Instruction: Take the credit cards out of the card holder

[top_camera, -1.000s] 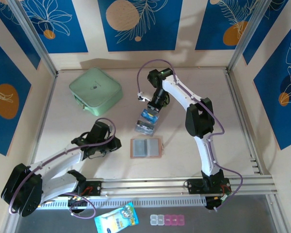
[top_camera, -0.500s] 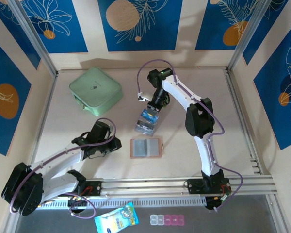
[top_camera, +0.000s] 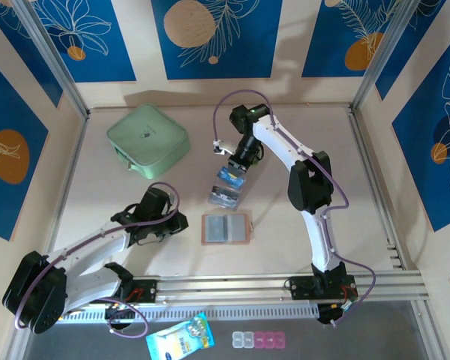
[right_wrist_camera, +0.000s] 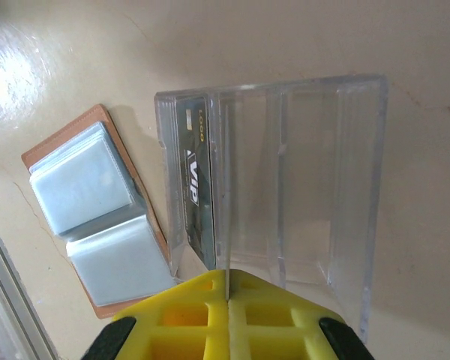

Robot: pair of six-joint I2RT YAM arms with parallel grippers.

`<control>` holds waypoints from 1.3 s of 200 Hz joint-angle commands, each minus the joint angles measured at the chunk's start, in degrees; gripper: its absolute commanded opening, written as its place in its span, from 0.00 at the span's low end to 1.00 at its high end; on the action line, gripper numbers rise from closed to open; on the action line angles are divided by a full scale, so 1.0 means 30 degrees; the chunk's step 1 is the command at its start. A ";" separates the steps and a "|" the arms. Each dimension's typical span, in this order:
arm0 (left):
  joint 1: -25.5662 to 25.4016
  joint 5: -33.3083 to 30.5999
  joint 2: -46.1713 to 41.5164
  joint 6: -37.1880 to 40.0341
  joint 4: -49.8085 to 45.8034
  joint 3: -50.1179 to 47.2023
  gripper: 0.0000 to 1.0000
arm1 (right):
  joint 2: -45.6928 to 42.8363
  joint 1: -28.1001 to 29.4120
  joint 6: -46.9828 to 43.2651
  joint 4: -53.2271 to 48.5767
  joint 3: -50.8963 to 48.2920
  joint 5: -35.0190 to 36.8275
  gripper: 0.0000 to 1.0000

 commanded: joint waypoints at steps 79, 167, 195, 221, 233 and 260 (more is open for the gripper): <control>0.0332 0.0276 -0.0005 -0.0081 0.0132 -0.0345 0.15 | -0.0032 -0.0031 -0.0728 -0.0336 -0.1409 -0.0014 0.06; 0.0357 0.0130 -0.0326 -0.0095 -0.0155 -0.0422 0.15 | 0.1598 0.0294 -0.0964 -0.0359 -0.0890 -0.0780 0.10; 0.0393 0.0137 -0.0304 -0.0090 -0.0133 -0.0447 0.15 | 0.1555 0.0261 -0.0858 -0.0242 -0.0882 -0.0734 0.19; 0.0386 0.0164 -0.0281 -0.0124 -0.0049 -0.0480 0.15 | 0.0890 0.0013 0.0001 0.0337 -0.0926 -0.0171 0.22; 0.0406 0.0166 -0.0259 -0.0125 0.0009 -0.0504 0.15 | 0.0214 -0.0118 0.0555 0.0929 -0.1255 0.0432 0.22; 0.0404 0.0225 -0.0113 -0.0156 0.0236 -0.0537 0.15 | -0.1667 -0.0283 0.1671 0.2350 -0.2571 0.1737 0.22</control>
